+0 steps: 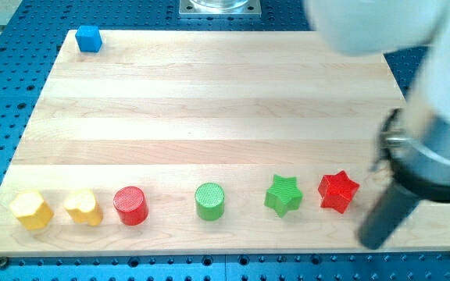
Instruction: Push the triangle slightly up
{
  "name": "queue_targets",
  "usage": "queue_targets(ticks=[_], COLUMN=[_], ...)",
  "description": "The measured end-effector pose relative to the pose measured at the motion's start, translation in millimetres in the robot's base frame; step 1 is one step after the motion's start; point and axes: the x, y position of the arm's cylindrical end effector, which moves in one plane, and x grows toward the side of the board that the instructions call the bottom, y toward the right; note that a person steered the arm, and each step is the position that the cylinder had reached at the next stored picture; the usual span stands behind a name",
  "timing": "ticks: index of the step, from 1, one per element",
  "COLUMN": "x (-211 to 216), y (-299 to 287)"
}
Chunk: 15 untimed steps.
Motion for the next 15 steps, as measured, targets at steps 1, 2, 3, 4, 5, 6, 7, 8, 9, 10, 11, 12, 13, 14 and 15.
queue_targets(ticks=[1,2,3,4,5,6,7,8,9,10,11,12,13,14,15], x=[-13.1,-39.6,-33.9,-68.6,-149.7,-230.4,-299.6,-363.3,-416.6,-422.1,-424.0,-423.5,-424.6,-425.5,-425.4], y=[46.2,46.3,48.9,97.9,96.0,45.3,-24.1,-102.0,-180.9,-222.8,-264.8,-312.5,-348.3,-388.7,-421.9])
